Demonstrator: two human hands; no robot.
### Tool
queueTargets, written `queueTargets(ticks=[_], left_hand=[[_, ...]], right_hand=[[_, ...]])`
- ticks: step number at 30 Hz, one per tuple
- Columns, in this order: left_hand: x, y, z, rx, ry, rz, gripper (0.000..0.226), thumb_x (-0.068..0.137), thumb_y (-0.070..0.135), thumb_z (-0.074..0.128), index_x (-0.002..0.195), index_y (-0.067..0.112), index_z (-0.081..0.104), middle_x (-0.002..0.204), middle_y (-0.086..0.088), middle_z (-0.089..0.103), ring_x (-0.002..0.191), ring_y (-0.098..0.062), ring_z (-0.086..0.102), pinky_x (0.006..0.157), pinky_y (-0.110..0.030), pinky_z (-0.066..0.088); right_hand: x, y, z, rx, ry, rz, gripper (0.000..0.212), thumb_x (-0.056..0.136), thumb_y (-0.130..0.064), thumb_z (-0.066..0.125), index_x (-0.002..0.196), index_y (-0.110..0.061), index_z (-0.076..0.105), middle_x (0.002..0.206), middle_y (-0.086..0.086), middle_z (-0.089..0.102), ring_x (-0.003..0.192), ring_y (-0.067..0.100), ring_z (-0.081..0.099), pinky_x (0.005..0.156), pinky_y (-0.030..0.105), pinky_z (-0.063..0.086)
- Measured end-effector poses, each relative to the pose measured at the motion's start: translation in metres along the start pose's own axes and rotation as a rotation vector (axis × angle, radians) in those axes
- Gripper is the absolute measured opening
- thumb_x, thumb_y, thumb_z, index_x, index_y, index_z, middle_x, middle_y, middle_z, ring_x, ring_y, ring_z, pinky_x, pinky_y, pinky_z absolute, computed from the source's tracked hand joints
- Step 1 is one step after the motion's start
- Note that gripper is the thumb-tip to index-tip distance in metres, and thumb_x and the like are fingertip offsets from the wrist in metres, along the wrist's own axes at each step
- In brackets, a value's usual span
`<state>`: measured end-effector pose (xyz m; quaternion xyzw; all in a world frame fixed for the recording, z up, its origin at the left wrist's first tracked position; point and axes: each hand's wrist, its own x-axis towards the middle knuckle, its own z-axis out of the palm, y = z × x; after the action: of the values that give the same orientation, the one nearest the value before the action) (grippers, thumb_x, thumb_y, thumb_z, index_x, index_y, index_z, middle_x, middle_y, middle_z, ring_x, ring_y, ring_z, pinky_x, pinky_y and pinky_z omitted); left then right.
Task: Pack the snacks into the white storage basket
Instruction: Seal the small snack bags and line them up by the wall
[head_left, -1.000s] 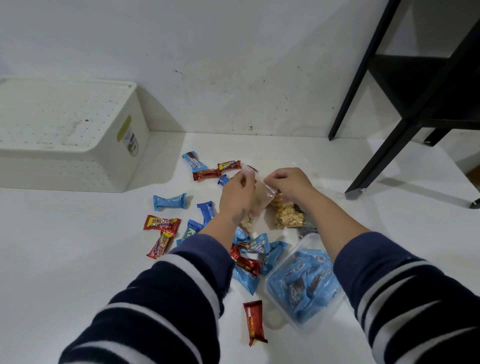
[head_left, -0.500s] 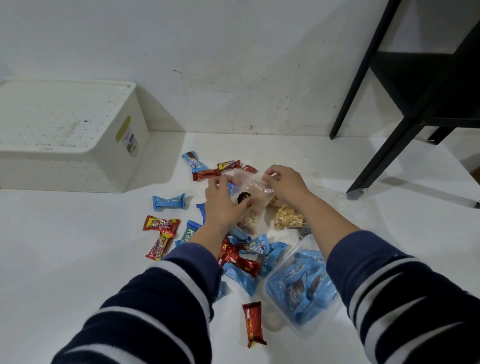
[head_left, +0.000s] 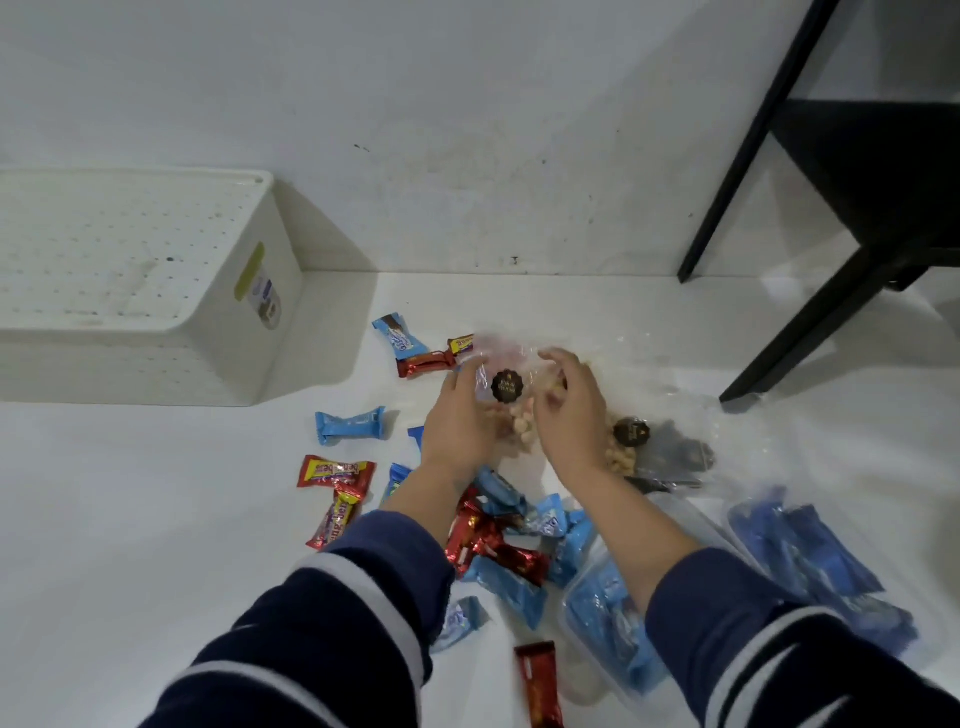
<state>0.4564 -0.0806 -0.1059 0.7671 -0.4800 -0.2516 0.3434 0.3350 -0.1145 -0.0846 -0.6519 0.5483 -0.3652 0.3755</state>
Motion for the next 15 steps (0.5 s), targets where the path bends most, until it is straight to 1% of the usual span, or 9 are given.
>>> queueTargets(ticks=[1, 3, 5, 7, 9, 10, 11, 13, 15], left_hand=[[0.01, 0.002, -0.009, -0.023, 0.036, 0.01, 0.071, 0.081, 0.012, 0.068, 0.139, 0.035, 0.034, 0.14, 0.004, 0.044, 0.107, -0.019, 0.059, 0.087, -0.035, 0.05], [0.035, 0.003, -0.031, -0.083, 0.101, 0.024, 0.069, 0.081, 0.011, 0.067, 0.136, 0.039, 0.035, 0.132, 0.004, 0.047, 0.104, -0.017, 0.059, 0.084, -0.033, 0.052], [0.063, -0.002, -0.055, -0.125, 0.148, 0.023, 0.068, 0.083, 0.008, 0.064, 0.135, 0.04, 0.036, 0.125, 0.007, 0.047, 0.095, -0.013, 0.06, 0.077, -0.03, 0.053], [0.093, -0.014, -0.075, -0.144, 0.179, 0.013, 0.067, 0.083, 0.007, 0.064, 0.135, 0.039, 0.036, 0.123, 0.008, 0.045, 0.09, -0.012, 0.06, 0.072, -0.028, 0.053], [0.127, -0.033, -0.091, -0.157, 0.194, 0.011, 0.069, 0.082, 0.007, 0.066, 0.135, 0.039, 0.036, 0.125, 0.005, 0.044, 0.095, -0.015, 0.062, 0.076, -0.036, 0.056], [0.146, -0.044, -0.097, -0.157, 0.198, 0.015, 0.07, 0.081, 0.007, 0.066, 0.136, 0.038, 0.035, 0.126, 0.004, 0.044, 0.098, -0.017, 0.063, 0.078, -0.039, 0.056], [0.163, -0.053, -0.102, -0.142, 0.203, 0.02, 0.07, 0.082, 0.007, 0.065, 0.137, 0.037, 0.035, 0.127, 0.004, 0.043, 0.101, -0.017, 0.063, 0.08, -0.039, 0.055], [0.194, -0.07, -0.11, -0.103, 0.214, 0.02, 0.069, 0.084, 0.009, 0.064, 0.14, 0.035, 0.032, 0.133, 0.003, 0.042, 0.108, -0.016, 0.06, 0.083, -0.032, 0.05], [0.219, -0.085, -0.114, -0.072, 0.21, 0.012, 0.07, 0.086, 0.012, 0.065, 0.143, 0.032, 0.031, 0.141, 0.001, 0.038, 0.116, -0.017, 0.053, 0.09, -0.03, 0.045]], right_hand=[[0.012, -0.01, 0.006, -0.022, 0.002, -0.024, 0.042, 0.092, -0.002, 0.053, 0.127, -0.025, 0.054, 0.124, 0.0, 0.053, 0.091, 0.012, 0.062, 0.087, 0.027, 0.052], [0.04, -0.033, 0.022, -0.024, -0.004, -0.06, 0.044, 0.091, -0.001, 0.053, 0.127, -0.026, 0.056, 0.121, 0.001, 0.053, 0.097, 0.017, 0.062, 0.089, 0.028, 0.051], [0.069, -0.055, 0.044, 0.014, -0.036, -0.069, 0.046, 0.09, 0.001, 0.053, 0.127, -0.026, 0.057, 0.116, 0.0, 0.052, 0.093, 0.016, 0.062, 0.085, 0.024, 0.05], [0.097, -0.071, 0.075, 0.032, -0.083, -0.076, 0.05, 0.088, 0.004, 0.053, 0.129, -0.025, 0.056, 0.111, -0.003, 0.048, 0.086, 0.017, 0.062, 0.078, 0.018, 0.047], [0.125, -0.08, 0.108, 0.056, -0.11, -0.076, 0.053, 0.086, 0.007, 0.053, 0.13, -0.023, 0.056, 0.109, -0.003, 0.046, 0.083, 0.017, 0.061, 0.075, 0.016, 0.045], [0.139, -0.083, 0.125, 0.064, -0.121, -0.077, 0.054, 0.086, 0.008, 0.053, 0.13, -0.022, 0.056, 0.109, -0.003, 0.045, 0.083, 0.017, 0.06, 0.077, 0.016, 0.045], [0.152, -0.086, 0.141, 0.064, -0.133, -0.081, 0.054, 0.086, 0.008, 0.053, 0.131, -0.022, 0.055, 0.109, -0.004, 0.044, 0.084, 0.017, 0.059, 0.079, 0.018, 0.046], [0.178, -0.089, 0.17, 0.051, -0.159, -0.09, 0.055, 0.086, 0.007, 0.053, 0.132, -0.023, 0.053, 0.109, -0.005, 0.043, 0.088, 0.016, 0.057, 0.085, 0.022, 0.048], [0.199, -0.088, 0.194, 0.053, -0.188, -0.081, 0.056, 0.086, 0.006, 0.054, 0.134, -0.023, 0.051, 0.113, -0.003, 0.043, 0.095, 0.017, 0.056, 0.095, 0.029, 0.049]])
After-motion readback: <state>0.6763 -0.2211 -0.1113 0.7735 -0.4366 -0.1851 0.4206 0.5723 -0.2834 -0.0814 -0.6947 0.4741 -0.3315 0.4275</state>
